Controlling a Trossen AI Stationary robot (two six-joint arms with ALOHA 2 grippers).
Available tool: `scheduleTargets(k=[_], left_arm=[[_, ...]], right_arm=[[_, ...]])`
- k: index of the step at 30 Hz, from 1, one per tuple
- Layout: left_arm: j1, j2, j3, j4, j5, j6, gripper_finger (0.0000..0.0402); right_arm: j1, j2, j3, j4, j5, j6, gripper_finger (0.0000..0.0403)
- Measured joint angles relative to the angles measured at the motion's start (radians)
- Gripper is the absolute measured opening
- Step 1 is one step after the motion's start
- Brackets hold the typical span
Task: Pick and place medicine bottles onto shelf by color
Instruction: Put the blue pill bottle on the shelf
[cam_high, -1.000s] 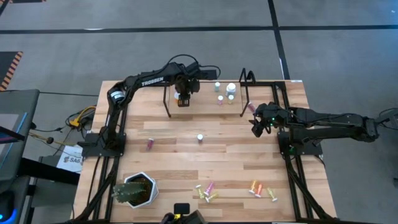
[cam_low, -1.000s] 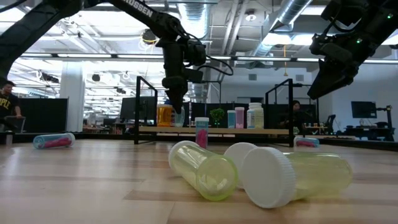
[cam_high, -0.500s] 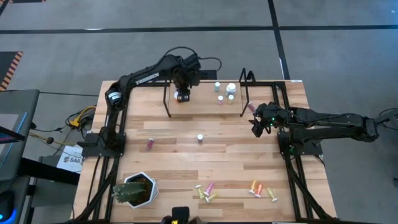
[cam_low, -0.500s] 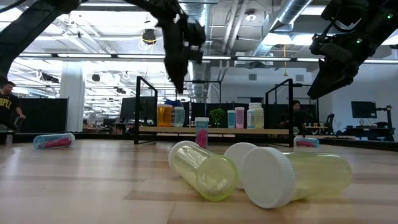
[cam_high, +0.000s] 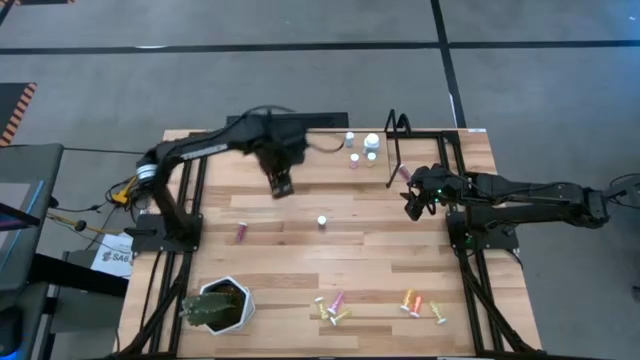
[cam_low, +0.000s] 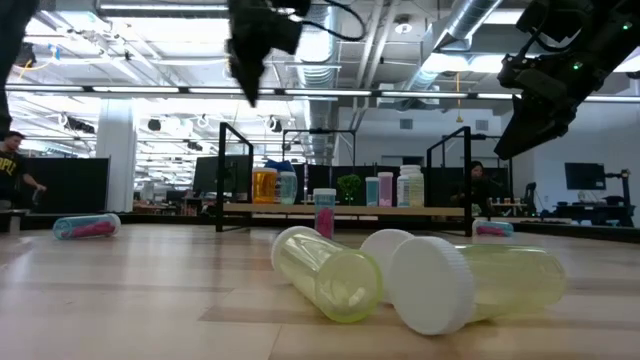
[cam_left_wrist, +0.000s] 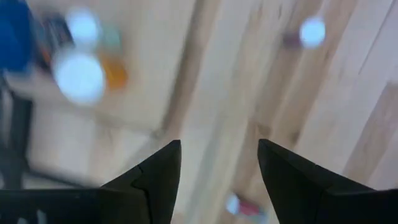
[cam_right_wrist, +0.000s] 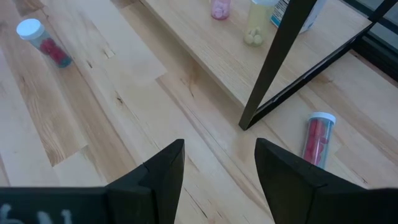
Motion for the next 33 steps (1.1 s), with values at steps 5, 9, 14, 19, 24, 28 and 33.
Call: scheduleTargets(k=[5,9,14,19,24,28,33], left_arm=[[-0.081,-0.189,-0.336,0.090,-0.003,-0.300,0.0200],[-0.117,-0.309,-0.569,0.213,-0.008,-0.632,0.0200],[-0.130,-0.349,-0.758,0.341,-0.010,-0.846,0.0200],[-0.140,-0.336,-0.841,0.408,0.026,-0.917,0.0200],[-0.201,-0.336,-0.892,0.412,0.026,-1.003,0.0200],[-0.248,-0.336,-0.959,0.464,0.071,-1.086,0.0200],[-0.290,-0.336,-1.031,0.532,0.096,-1.159,0.0200]], right_arm=[[0.000,0.000,0.000,0.000,0.000,0.000,0.0216],[0.000,0.000,0.000,0.000,0.000,0.000,0.0216],[0.000,0.000,0.000,0.000,0.000,0.000,0.0216],[0.000,0.000,0.000,0.000,0.000,0.000,0.0216],[0.000,0.000,0.000,0.000,0.000,0.000,0.0216],[0.000,0.000,0.000,0.000,0.000,0.000,0.0216],[0.000,0.000,0.000,0.000,0.000,0.000,0.0216]])
